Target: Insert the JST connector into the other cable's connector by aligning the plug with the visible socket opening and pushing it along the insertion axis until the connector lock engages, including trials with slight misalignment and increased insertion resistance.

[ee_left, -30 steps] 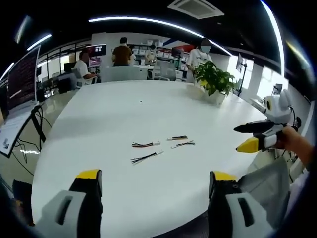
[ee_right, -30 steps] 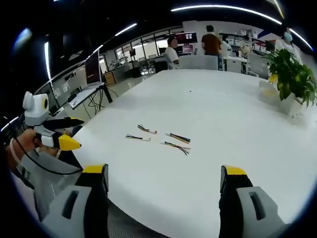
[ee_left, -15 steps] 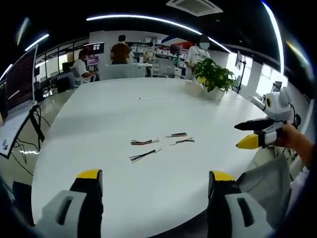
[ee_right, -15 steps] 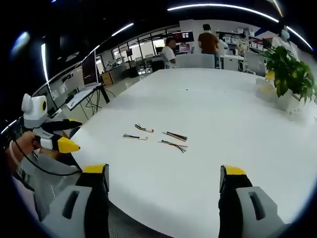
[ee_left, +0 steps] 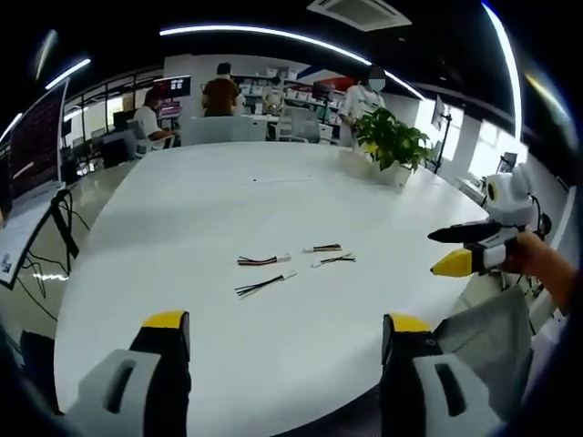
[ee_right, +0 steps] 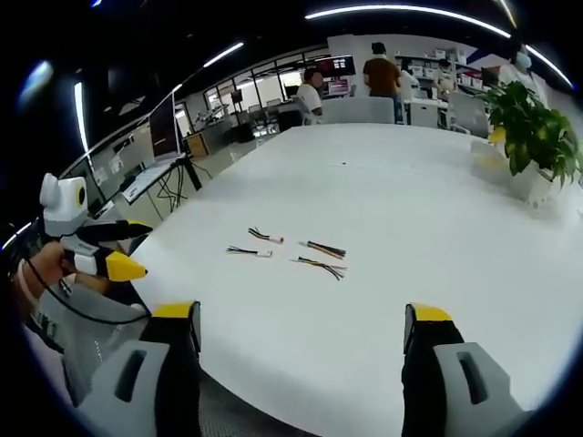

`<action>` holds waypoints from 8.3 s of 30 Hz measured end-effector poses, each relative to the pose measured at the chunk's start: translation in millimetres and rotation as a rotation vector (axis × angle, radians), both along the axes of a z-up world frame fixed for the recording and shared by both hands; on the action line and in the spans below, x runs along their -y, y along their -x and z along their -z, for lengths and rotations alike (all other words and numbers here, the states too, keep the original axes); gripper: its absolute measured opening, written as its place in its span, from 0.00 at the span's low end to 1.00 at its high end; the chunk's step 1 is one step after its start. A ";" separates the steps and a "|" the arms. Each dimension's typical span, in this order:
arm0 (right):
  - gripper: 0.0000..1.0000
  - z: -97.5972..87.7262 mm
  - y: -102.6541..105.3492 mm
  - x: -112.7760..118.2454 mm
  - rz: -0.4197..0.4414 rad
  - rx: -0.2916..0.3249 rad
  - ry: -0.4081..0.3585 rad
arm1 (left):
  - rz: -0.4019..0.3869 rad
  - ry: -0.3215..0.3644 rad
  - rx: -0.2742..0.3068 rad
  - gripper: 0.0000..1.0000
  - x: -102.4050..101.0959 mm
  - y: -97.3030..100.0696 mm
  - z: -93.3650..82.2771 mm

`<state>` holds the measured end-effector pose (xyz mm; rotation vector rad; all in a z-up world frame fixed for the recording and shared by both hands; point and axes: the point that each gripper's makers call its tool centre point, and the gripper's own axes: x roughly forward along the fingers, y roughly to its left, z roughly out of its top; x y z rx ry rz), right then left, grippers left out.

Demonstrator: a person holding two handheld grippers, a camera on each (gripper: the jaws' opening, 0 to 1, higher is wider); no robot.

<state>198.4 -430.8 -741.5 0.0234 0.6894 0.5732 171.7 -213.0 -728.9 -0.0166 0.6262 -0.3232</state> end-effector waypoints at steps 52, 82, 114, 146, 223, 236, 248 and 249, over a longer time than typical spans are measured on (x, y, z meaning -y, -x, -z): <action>0.89 -26.0 -15.8 12.2 0.044 0.066 0.003 | 0.016 -0.016 0.003 0.82 -2.2 -12.9 -6.0; 0.85 -35.9 -39.8 -30.2 -0.090 0.140 0.010 | 0.156 -0.003 0.090 0.82 39.3 -51.0 -23.7; 0.67 -25.8 -56.1 -45.9 -0.163 0.132 0.024 | 0.153 -0.055 0.126 0.81 28.6 -84.3 -15.9; 0.65 2.1 -78.8 -63.9 -0.245 0.094 0.041 | 0.182 -0.063 0.118 0.79 21.1 -101.3 -1.5; 0.55 33.4 -113.2 -86.6 -0.452 0.004 0.115 | 0.232 -0.105 0.095 0.76 16.9 -158.3 17.6; 0.55 47.3 -112.6 -87.4 -0.483 -0.018 0.141 | 0.269 -0.131 0.070 0.76 22.9 -165.3 34.2; 0.52 58.1 -111.5 -88.1 -0.516 -0.018 0.172 | 0.304 -0.152 0.063 0.75 28.7 -165.4 46.3; 0.52 59.1 -112.1 -87.6 -0.519 -0.011 0.180 | 0.306 -0.155 0.063 0.74 29.0 -165.2 47.0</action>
